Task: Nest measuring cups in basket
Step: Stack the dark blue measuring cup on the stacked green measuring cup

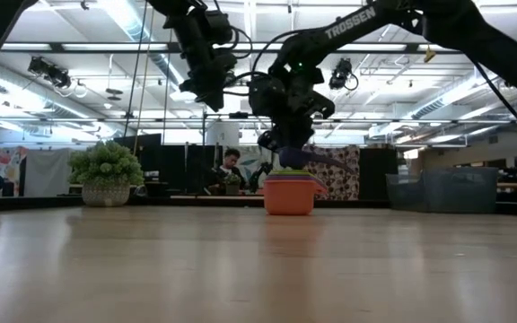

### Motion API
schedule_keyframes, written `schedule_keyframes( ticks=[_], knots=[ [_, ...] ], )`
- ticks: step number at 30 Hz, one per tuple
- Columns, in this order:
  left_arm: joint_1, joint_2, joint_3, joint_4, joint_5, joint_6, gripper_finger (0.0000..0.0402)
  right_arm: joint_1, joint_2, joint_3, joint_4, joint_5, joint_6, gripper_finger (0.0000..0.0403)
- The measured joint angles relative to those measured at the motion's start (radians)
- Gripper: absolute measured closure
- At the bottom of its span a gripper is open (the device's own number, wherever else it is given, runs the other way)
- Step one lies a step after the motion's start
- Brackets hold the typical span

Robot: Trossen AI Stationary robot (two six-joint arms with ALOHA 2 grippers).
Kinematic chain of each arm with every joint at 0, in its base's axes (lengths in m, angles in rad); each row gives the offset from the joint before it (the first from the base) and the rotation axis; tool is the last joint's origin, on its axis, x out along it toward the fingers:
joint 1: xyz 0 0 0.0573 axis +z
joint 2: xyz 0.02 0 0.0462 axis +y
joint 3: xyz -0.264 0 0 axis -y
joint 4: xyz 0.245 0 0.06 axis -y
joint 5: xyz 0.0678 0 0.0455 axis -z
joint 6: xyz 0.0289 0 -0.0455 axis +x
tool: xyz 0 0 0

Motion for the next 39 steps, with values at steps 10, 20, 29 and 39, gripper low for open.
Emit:
schedule_keyframes(
  ticks=[10,20,29,39],
  knots=[
    [-0.001,0.000,0.000,0.001,0.001,0.003,0.0292,0.003,0.001,0.000,0.026,0.024,-0.024,0.0387],
    [-0.001,0.000,0.000,0.000,0.000,0.004,0.0292,0.005,0.001,0.000,0.021,0.101,-0.021,0.0351],
    [-0.001,0.000,0.000,0.000,0.000,0.005,0.0292,0.024,0.001,0.000,0.000,0.101,0.033,0.0345],
    [-0.001,0.000,0.000,0.000,0.000,0.007,0.0292,0.029,-0.003,0.039,-0.050,0.154,0.044,0.0348]
  ],
)
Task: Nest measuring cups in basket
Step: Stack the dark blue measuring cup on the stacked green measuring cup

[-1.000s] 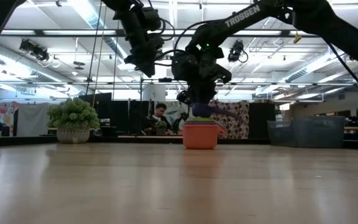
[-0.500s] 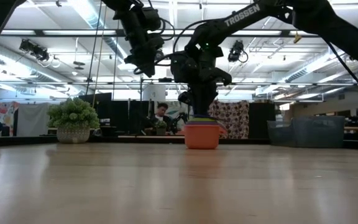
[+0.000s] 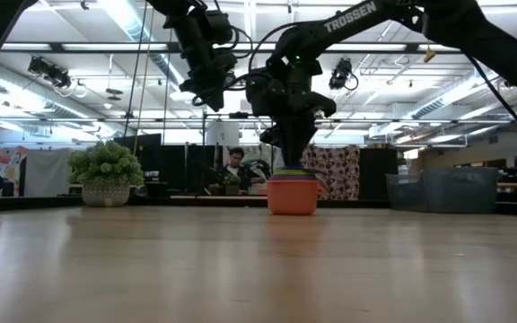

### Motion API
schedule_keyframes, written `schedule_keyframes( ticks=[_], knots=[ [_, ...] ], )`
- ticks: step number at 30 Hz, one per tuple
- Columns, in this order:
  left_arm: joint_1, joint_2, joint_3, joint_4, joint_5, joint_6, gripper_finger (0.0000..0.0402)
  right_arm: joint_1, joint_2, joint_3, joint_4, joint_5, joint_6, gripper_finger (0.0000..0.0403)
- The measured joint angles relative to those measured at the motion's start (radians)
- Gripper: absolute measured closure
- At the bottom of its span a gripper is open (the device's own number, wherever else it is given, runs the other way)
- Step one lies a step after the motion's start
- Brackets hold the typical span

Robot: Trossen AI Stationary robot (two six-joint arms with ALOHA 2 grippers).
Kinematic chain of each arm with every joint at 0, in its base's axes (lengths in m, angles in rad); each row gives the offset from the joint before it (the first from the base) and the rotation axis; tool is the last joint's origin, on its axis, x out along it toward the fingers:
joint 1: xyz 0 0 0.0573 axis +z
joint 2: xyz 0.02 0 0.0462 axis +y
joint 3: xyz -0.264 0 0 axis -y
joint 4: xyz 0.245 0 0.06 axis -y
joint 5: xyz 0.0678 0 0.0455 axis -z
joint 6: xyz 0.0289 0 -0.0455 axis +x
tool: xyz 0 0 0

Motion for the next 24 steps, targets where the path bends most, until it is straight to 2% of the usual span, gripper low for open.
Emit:
schedule_keyframes(
  ticks=[6,11,13,16,20,24],
  knots=[
    [0.000,0.000,0.000,0.000,0.000,0.001,0.0292,0.001,0.000,0.018,-0.002,0.005,0.015,0.0348],
    [0.000,0.000,0.000,-0.004,0.003,-0.002,0.0292,0.005,-0.004,0.042,-0.043,0.087,0.016,0.0348],
    [0.003,0.000,0.000,-0.007,0.005,-0.002,0.0292,0.005,-0.006,0.085,-0.087,0.087,0.024,0.0348],
    [0.009,0.000,0.000,-0.018,0.004,-0.003,0.0292,0.005,-0.007,0.171,-0.163,0.045,0.079,0.0348],
    [0.022,0.000,0.000,-0.029,0.015,-0.008,0.0292,0.005,-0.014,0.290,-0.238,-0.066,0.184,0.0348],
    [0.042,0.017,-0.001,-0.026,0.109,-0.028,0.0292,0.005,-0.048,0.307,-0.220,-0.170,0.379,0.0348]
  ],
)
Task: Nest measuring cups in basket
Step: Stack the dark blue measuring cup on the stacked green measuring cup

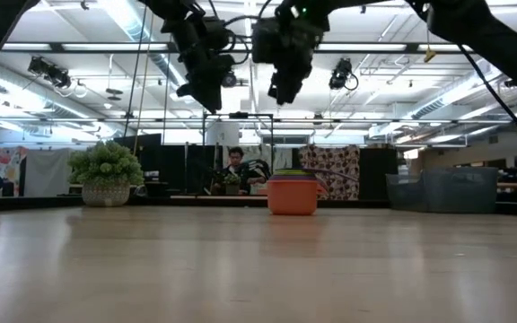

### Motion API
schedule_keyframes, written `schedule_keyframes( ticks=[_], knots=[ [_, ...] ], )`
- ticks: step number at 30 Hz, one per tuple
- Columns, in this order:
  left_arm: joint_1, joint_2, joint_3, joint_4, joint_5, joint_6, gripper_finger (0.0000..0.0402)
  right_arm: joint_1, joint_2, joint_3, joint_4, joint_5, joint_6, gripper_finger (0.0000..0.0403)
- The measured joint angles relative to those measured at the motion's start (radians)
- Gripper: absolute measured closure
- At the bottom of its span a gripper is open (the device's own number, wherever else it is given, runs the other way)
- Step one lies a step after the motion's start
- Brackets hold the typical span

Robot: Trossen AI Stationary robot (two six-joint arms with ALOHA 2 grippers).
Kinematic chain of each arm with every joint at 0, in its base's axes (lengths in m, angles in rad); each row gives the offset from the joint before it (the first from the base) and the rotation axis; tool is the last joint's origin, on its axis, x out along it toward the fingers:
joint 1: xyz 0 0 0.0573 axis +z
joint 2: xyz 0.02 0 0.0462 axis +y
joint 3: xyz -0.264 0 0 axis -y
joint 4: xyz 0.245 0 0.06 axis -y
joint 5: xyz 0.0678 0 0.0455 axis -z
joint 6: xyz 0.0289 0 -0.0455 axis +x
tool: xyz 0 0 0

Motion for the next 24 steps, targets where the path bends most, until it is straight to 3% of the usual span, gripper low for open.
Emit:
schedule_keyframes(
  ticks=[6,24],
  knots=[
    [0.016,0.097,0.000,0.027,0.177,0.000,0.0292,0.011,-0.003,-0.021,-0.022,-0.097,0.236,0.0348],
    [-0.025,0.303,-0.001,0.174,0.294,0.137,0.0292,0.058,-0.020,-0.042,-0.020,-0.115,0.223,0.0369]
  ],
)
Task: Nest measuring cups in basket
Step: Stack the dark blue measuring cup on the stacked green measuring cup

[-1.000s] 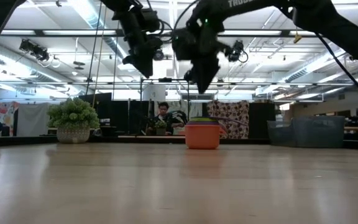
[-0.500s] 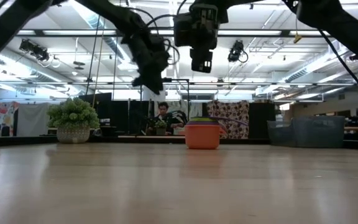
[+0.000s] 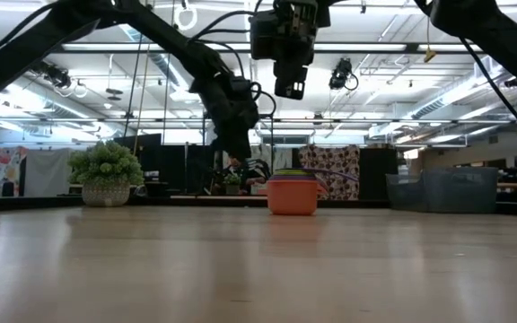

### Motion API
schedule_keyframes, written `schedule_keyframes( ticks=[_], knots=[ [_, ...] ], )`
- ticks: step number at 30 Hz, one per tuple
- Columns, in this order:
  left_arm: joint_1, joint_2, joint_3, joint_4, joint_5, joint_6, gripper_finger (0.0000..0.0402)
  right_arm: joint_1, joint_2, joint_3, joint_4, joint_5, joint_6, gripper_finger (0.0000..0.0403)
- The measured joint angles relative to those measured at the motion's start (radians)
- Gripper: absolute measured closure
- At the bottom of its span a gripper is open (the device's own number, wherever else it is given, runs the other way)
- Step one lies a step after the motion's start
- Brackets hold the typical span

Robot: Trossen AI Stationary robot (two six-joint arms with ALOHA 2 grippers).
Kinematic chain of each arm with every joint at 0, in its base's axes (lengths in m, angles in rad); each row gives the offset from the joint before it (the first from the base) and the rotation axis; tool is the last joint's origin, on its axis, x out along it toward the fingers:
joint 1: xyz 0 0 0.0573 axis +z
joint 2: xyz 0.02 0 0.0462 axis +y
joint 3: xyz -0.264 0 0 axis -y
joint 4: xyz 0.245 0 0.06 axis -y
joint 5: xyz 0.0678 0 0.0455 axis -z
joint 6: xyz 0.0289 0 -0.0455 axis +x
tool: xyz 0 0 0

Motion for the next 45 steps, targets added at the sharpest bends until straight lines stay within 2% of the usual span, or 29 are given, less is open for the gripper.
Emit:
schedule_keyframes(
  ticks=[5,9,12,18,26,31,39,45],
  knots=[
    [-0.020,0.010,0.000,0.028,0.025,0.044,0.0292,0.002,0.000,0.000,0.000,0.001,0.059,0.0394],
    [-0.053,0.014,0.000,0.040,0.028,0.067,0.0292,0.024,0.000,-0.034,0.001,0.000,0.140,0.0393],
    [-0.082,0.015,0.000,0.040,0.029,0.080,0.0292,0.046,0.000,-0.092,0.000,-0.008,0.196,0.0396],
    [-0.133,0.015,0.000,0.041,0.028,0.100,0.0292,0.119,0.001,-0.234,-0.001,-0.074,0.201,0.0399],
    [-0.157,0.017,0.000,0.096,0.027,0.178,0.0292,0.179,0.002,-0.389,0.073,0.139,0.232,0.0400],
    [-0.143,0.024,0.001,0.122,0.026,0.178,0.0292,0.179,0.003,-0.470,0.206,0.197,0.270,0.0401],
    [-0.134,0.098,0.001,0.130,0.019,0.182,0.0292,0.159,0.002,-0.567,0.223,0.342,0.264,0.0402],
    [-0.134,0.132,0.001,0.130,0.011,0.193,0.0292,0.129,0.003,-0.595,0.245,0.381,0.243,0.0402]
  ],
)
